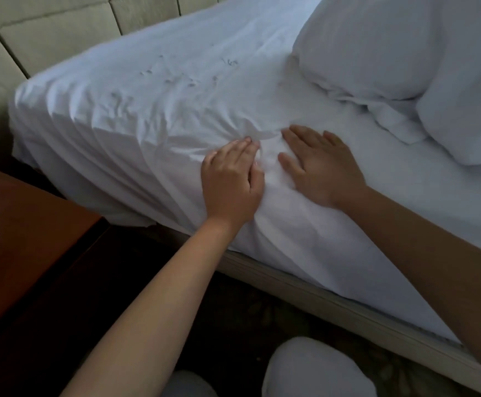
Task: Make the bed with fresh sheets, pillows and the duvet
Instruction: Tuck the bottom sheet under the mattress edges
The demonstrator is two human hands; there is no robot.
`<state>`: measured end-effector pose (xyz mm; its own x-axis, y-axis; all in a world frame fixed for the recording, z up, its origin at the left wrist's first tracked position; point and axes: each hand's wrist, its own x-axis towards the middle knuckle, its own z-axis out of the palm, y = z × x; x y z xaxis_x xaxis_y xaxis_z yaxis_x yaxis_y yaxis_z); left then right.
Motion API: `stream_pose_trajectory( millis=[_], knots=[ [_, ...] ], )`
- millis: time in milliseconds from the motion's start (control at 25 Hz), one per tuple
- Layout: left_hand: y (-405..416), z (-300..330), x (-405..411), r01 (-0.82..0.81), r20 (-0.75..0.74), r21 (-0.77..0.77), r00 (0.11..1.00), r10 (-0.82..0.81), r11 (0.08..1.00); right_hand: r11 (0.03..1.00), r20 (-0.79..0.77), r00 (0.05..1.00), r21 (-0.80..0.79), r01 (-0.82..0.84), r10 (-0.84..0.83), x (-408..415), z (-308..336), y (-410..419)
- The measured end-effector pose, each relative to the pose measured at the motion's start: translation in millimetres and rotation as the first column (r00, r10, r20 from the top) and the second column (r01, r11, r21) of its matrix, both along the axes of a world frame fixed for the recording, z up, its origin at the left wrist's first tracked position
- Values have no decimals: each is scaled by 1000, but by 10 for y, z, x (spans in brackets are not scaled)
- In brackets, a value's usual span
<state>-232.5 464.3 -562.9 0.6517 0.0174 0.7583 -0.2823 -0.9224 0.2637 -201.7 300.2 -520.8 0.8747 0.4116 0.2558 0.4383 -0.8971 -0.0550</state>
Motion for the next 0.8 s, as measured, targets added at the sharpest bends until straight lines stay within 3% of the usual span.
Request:
stream_pose_trajectory(
  millis=[200,320,400,480,560,680,800],
  knots=[
    [-135,77,21,-116,-12,-122,993,115,986,999,14,1000,46,17,-18,-52,-9,6],
    [-254,215,-73,-173,-214,-61,964,157,983,995,-71,997,96,28,-22,-119,69,-3],
    [-280,501,-125,-127,-538,74,830,147,989,994,-223,975,108,24,1,-101,256,-20],
    [-243,917,-87,-1,-822,186,547,157,982,987,-430,903,150,57,13,-127,569,-42],
    [-279,1440,-136,31,-908,225,371,198,974,959,-598,801,198,202,-46,-290,947,-144],
    [-559,2326,-491,-34,-923,165,348,166,986,887,-732,650,145,439,-202,-826,1634,-531],
    [-946,3050,-908,-2,-943,94,321,89,996,794,-754,575,119,596,-318,-1372,2264,-990]
  ],
)
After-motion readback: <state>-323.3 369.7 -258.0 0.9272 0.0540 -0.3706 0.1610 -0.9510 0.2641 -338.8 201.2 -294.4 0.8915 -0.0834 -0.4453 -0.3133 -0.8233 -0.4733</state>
